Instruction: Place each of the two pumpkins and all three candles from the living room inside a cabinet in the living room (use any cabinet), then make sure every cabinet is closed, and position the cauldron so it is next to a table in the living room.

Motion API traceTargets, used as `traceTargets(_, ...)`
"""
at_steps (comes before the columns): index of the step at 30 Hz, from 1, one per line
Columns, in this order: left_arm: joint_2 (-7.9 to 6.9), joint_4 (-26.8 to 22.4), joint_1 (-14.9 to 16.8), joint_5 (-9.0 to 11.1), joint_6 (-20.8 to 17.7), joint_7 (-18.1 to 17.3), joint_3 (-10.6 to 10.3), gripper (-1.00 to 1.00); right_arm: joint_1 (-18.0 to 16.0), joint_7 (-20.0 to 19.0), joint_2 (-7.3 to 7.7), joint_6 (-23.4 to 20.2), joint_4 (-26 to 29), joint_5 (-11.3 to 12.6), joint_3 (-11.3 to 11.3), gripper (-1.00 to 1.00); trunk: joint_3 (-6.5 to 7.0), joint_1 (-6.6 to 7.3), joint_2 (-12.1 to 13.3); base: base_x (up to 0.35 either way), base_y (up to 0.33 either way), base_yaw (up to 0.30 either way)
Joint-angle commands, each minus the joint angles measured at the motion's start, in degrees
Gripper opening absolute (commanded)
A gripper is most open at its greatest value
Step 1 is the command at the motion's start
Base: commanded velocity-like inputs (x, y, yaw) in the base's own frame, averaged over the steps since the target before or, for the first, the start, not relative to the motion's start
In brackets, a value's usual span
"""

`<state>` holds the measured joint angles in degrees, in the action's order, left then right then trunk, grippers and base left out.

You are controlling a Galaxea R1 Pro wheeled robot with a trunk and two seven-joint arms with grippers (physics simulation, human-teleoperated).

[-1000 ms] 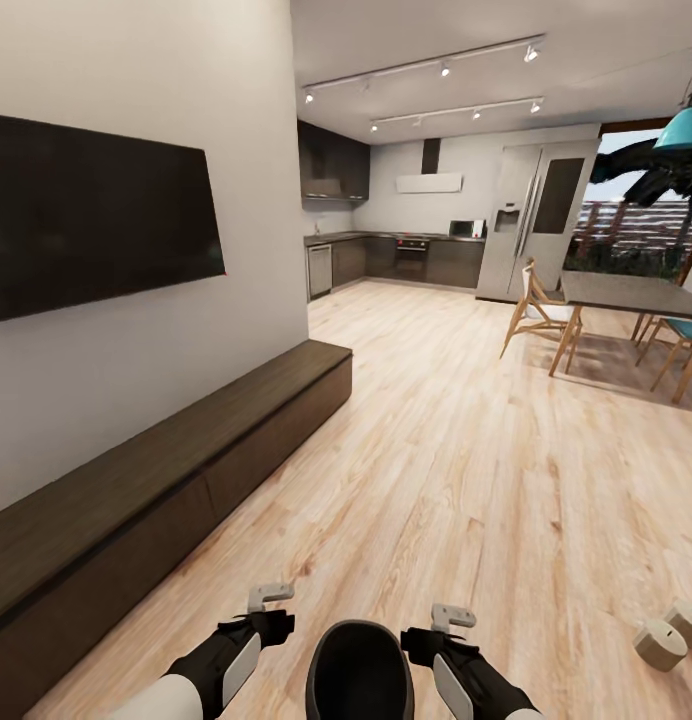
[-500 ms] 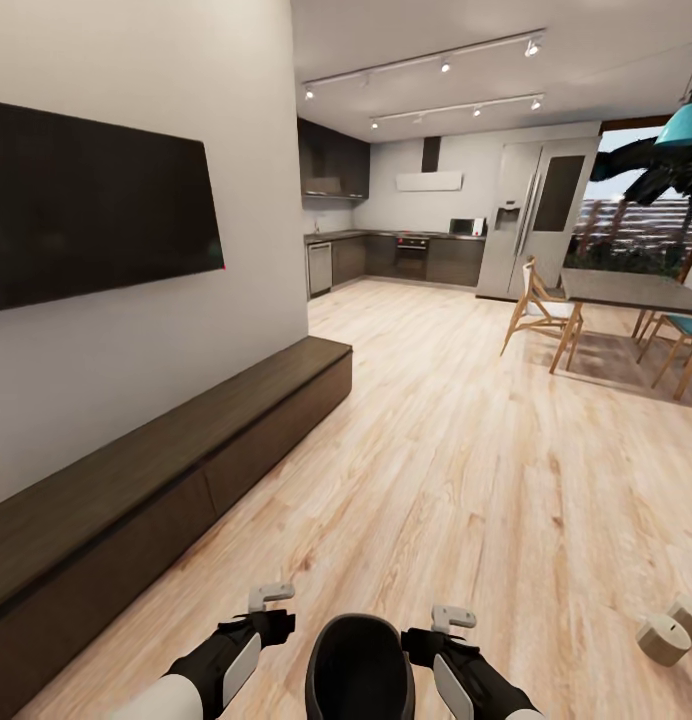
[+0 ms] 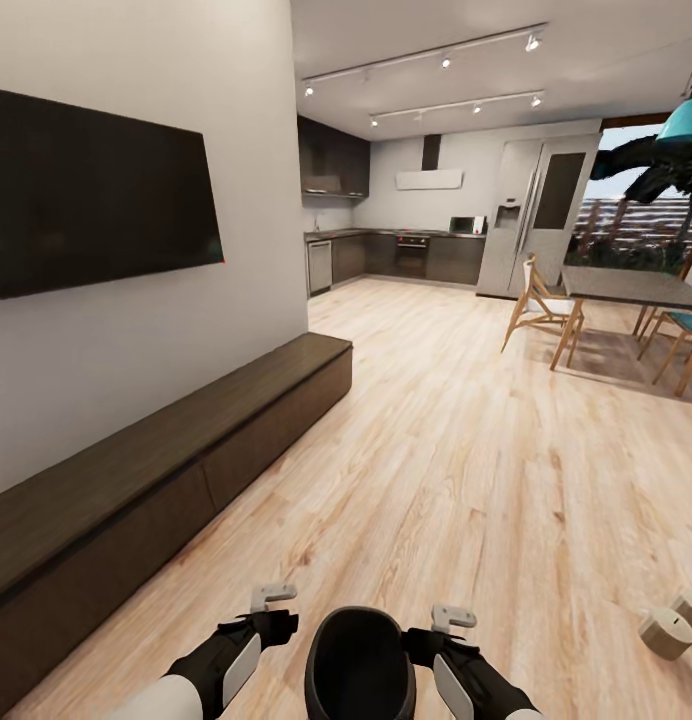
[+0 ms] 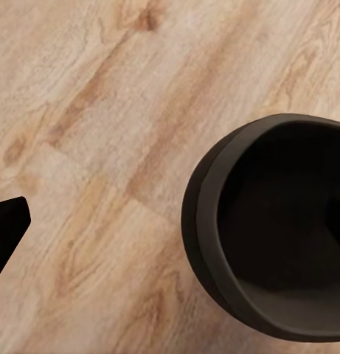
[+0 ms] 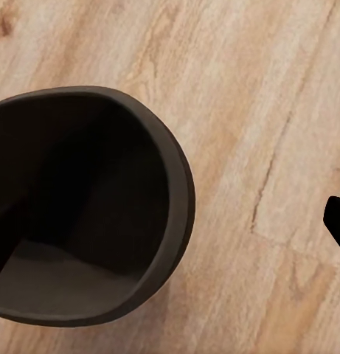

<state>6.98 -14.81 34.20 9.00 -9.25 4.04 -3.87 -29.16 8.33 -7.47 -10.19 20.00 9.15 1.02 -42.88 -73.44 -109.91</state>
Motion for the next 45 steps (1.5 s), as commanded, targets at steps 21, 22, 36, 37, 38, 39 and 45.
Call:
traceTargets(21,0.05,-0.13,0.03,0.58,-0.24,0.17,-0.51,1.0,0.02,0.2,0.0,-0.27,0.13,0.61,0.13,1.0,-3.47,-4.61,-8.46,0.0,0.0,-0.118)
traceTargets(22,0.05,-0.13,0.04,0.58,-0.24,0.14,-0.51,1.0,0.03,0.2,0.0,-0.27,0.13,0.61,0.13,1.0,-3.65,-4.83,-8.86,0.0,0.0,-0.008)
traceTargets(36,-0.03,-0.13,0.07,0.58,-0.24,-2.03,-1.96,1.0,0.03,0.02,-0.24,-0.27,0.05,0.54,0.35,1.0,-6.16,-7.91,-14.48,0.0,0.0,-0.001)
traceTargets(37,-0.04,-0.13,0.07,0.58,-0.24,-2.05,-1.97,1.0,0.04,-0.03,-0.24,-0.27,0.05,0.53,0.36,1.0,-6.34,-8.13,-14.88,0.0,0.0,0.0)
traceTargets(38,-0.04,-0.13,0.08,0.58,-0.24,-2.07,-2.0,1.0,0.04,-0.19,-0.25,-0.27,0.05,0.53,0.37,1.0,-6.52,-8.34,-15.28,0.0,0.0,0.0)
traceTargets(39,-0.04,-0.13,0.08,0.58,-0.24,-2.07,-2.02,1.0,0.03,-0.25,-0.26,-0.27,0.05,0.53,0.37,1.0,-6.7,-8.56,-15.68,0.0,0.0,0.0)
traceTargets(45,-0.04,-0.13,0.07,0.57,-0.24,-3.08,-2.34,1.0,0.01,-1.69,-0.35,-0.33,-0.03,0.52,0.44,1.0,-7.78,-9.88,-18.09,0.0,0.0,0.0)
